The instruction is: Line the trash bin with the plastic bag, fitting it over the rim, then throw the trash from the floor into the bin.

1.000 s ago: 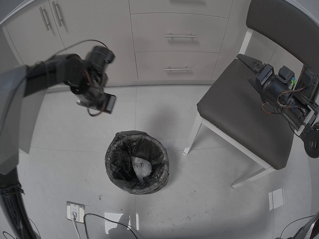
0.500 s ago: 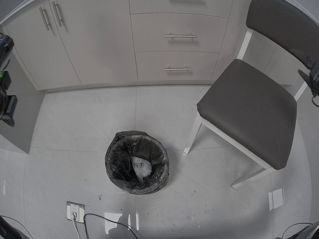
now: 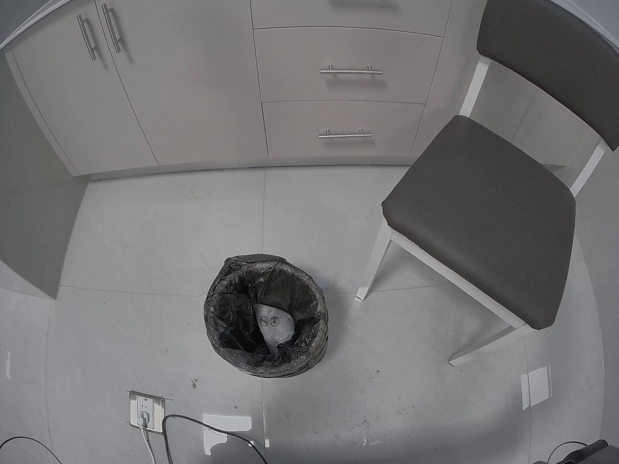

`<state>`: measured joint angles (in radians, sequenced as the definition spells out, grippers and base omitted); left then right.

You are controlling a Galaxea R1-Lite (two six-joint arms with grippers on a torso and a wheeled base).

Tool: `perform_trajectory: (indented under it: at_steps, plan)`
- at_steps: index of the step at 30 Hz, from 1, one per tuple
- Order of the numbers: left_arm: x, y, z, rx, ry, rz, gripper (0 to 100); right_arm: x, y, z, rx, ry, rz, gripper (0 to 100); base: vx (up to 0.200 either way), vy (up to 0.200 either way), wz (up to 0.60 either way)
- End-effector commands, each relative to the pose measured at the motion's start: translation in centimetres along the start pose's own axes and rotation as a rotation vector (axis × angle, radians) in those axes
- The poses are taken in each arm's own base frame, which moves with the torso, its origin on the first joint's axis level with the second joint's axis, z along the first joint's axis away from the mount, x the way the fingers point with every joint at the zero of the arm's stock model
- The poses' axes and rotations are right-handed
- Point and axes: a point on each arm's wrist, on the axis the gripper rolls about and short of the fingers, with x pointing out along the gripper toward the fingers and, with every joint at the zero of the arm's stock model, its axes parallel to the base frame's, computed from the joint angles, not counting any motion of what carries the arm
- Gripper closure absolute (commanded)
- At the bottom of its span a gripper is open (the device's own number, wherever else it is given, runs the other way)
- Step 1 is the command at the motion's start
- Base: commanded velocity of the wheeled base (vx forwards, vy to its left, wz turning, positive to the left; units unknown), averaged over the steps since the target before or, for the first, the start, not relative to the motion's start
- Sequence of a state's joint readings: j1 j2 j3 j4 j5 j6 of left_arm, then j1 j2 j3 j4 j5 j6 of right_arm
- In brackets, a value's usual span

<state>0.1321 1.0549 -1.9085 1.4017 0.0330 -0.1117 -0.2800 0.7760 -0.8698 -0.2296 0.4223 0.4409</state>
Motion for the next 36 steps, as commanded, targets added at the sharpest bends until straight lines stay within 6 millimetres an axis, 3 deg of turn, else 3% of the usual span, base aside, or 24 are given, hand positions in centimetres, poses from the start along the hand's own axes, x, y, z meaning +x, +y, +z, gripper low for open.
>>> perform_trajectory:
  at_steps: [1,2,4,7,13,15,17,20,24,26,27,30,33,36]
  plan:
    - [-3.4,2.3,-17.7,-0.023,-0.466,0.002,100,-11.9,5.6,-1.5,-0.167,-0.044,0.133,0,0.0,0.0,0.0]
    - [-2.3,2.4,-19.7,0.005,-0.527,0.036,100,-13.1,5.9,-2.3,-0.166,-0.022,0.171,0,0.0,0.0,0.0]
    - [-1.1,2.5,-21.7,0.056,-0.575,0.057,100,-14.4,6.3,-3.2,-0.169,0.001,0.23,0,0.0,0.0,0.0]
    - [-0.4,2.8,-21.5,0.025,-0.557,0.028,100,-15.1,6.4,-3.9,-0.172,0.016,0.267,0,0.0,0.0,0.0]
    - [0.5,4.7,-20.7,0.051,-0.499,-0.145,100,-14.2,5.7,-3.9,-0.145,0.054,0.266,0,0.0,0.0,0.0]
    - [2.1,5.2,-21.4,0.054,-0.458,-0.137,100,-14.1,4.7,-4.8,-0.107,0.098,0.297,0,0.0,0.0,0.0]
    - [2.5,5.3,-21.8,0.052,-0.453,-0.123,100,-14.4,4.5,-5.2,-0.104,0.101,0.307,0,0.0,0.0,0.0]
    - [4.6,5.2,-22.9,-0.035,-0.381,-0.021,100,-16.3,4.3,-7.4,-0.123,0.072,0.323,0,0.0,0.0,0.0]
    - [6.2,5.0,-23.6,-0.043,-0.326,0.003,100,-16.4,4.1,-8.1,-0.119,0.081,0.317,0,0.0,0.0,0.0]
    - [8.6,4.6,-24.5,-0.029,-0.292,0.011,100,-16.0,3.6,-8.8,-0.1,0.109,0.305,0,0.0,0.0,0.0]
    - [8.6,4.6,-24.5,-0.029,-0.292,0.011,100,-16.0,3.6,-8.8,-0.1,0.109,0.305,0,0.0,0.0,0.0]
    - [13.1,4.0,-26.5,0.044,-0.293,0.022,100,-15.2,2.4,-10.6,-0.069,0.173,0.277,0,0.0,0.0,0.0]
    - [14.0,3.7,-26.3,0.055,-0.401,0.02,100,-14.7,1.6,-11.9,-0.04,0.22,0.257,0,0.0,0.0,0.0]
    - [14.3,3.7,-26.6,0.081,-0.399,0.043,100,-14.5,1.3,-12.5,-0.03,0.238,0.25,0,0.0,0.0,0.0]
